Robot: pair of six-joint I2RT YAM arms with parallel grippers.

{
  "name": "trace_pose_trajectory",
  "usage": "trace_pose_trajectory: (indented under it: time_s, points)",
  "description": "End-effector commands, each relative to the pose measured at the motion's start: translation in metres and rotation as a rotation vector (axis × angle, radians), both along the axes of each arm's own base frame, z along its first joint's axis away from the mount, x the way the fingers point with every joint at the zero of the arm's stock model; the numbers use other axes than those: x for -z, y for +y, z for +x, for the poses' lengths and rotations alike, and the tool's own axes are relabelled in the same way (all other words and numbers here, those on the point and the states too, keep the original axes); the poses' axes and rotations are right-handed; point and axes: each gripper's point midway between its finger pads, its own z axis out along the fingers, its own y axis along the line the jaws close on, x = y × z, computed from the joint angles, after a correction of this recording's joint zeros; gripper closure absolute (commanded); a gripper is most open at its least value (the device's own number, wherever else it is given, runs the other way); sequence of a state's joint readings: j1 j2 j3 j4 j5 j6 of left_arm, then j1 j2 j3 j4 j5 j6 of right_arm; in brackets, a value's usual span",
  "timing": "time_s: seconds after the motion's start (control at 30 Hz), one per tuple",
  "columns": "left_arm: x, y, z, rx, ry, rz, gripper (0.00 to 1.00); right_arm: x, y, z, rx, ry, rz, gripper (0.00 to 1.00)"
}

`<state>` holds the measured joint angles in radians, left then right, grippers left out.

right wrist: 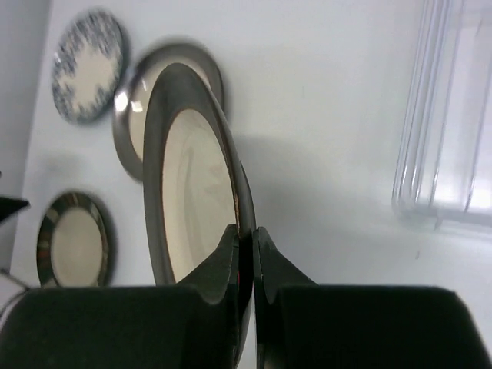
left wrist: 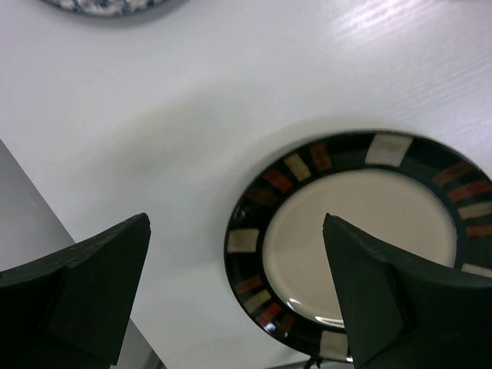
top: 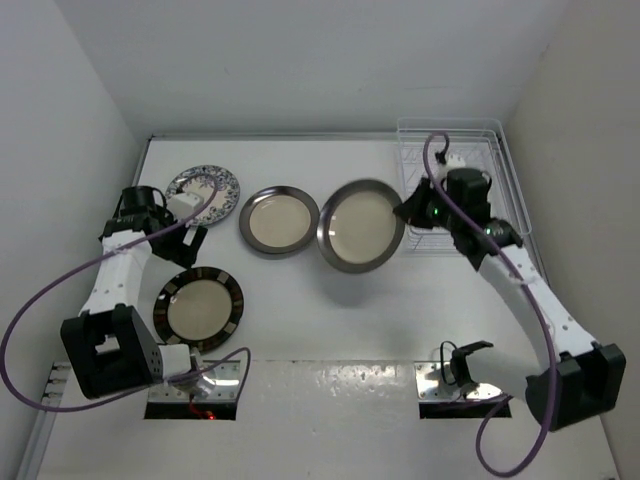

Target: Load the plates into the dish rack

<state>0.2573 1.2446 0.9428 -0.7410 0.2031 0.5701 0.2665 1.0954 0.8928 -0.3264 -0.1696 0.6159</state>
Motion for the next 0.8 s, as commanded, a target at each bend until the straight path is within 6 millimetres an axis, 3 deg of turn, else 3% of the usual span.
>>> trace_pose_trajectory:
  time_s: [0.0, 0.1, 0.13, 0.17, 0.2, 0.23, 0.3, 0.33, 0.37, 0.4, 0.47, 0.5, 0.63, 0.67, 0.73, 0.77]
  points:
    - [-0.024, -0.009, 0.031, 0.036, -0.098, -0.028, 0.00, -0.115, -0.013, 0.060, 0.077, -0.323, 0.000, 1.00]
    - [-0.027, -0.019, 0.042, 0.075, -0.107, -0.027, 0.00, -0.178, -0.034, 0.097, 0.148, -0.429, -0.030, 1.00]
    - [-0.024, -0.021, 0.046, 0.093, -0.095, -0.026, 0.00, -0.168, -0.052, 0.117, 0.209, -0.406, -0.075, 1.00]
    - [-0.022, -0.024, 0.049, 0.111, -0.097, -0.021, 0.00, -0.189, -0.061, 0.122, 0.242, -0.446, -0.075, 1.00]
    - [-0.023, -0.028, 0.052, 0.123, -0.097, -0.021, 0.00, -0.205, -0.081, 0.129, 0.310, -0.478, -0.089, 1.00]
    - [-0.022, -0.035, 0.055, 0.146, -0.093, -0.023, 0.00, -0.199, -0.089, 0.140, 0.337, -0.460, -0.102, 1.00]
    - [-0.020, -0.042, 0.065, 0.169, -0.080, -0.027, 0.00, -0.218, -0.120, 0.148, 0.415, -0.502, -0.127, 1.00]
    - [-0.019, -0.051, 0.068, 0.187, -0.077, -0.044, 0.00, -0.214, -0.133, 0.154, 0.461, -0.495, -0.154, 1.00]
    - [-0.023, -0.055, 0.075, 0.186, -0.085, -0.051, 0.00, -0.219, -0.140, 0.156, 0.473, -0.514, -0.174, 1.00]
    - [-0.024, -0.062, 0.078, 0.198, -0.085, -0.070, 0.00, -0.221, -0.167, 0.157, 0.538, -0.516, -0.199, 1.00]
    - [-0.022, -0.075, 0.084, 0.236, -0.078, -0.082, 0.00, -0.223, -0.183, 0.162, 0.570, -0.526, -0.238, 1.00]
    - [-0.031, -0.077, 0.089, 0.242, -0.099, -0.070, 0.00, -0.227, -0.202, 0.160, 0.601, -0.540, -0.278, 1.00]
    - [-0.048, -0.086, 0.101, 0.263, -0.120, -0.022, 0.00, -0.226, -0.238, 0.165, 0.655, -0.553, -0.351, 1.00]
    - [-0.054, -0.091, 0.102, 0.276, -0.126, -0.023, 0.00, -0.232, -0.239, 0.165, 0.655, -0.567, -0.362, 1.00]
    - [-0.062, -0.091, 0.107, 0.284, -0.136, -0.016, 0.00, -0.226, -0.247, 0.171, 0.637, -0.558, -0.452, 1.00]
    - [-0.057, -0.091, 0.108, 0.284, -0.122, -0.017, 0.00, -0.224, -0.249, 0.173, 0.631, -0.555, -0.489, 1.00]
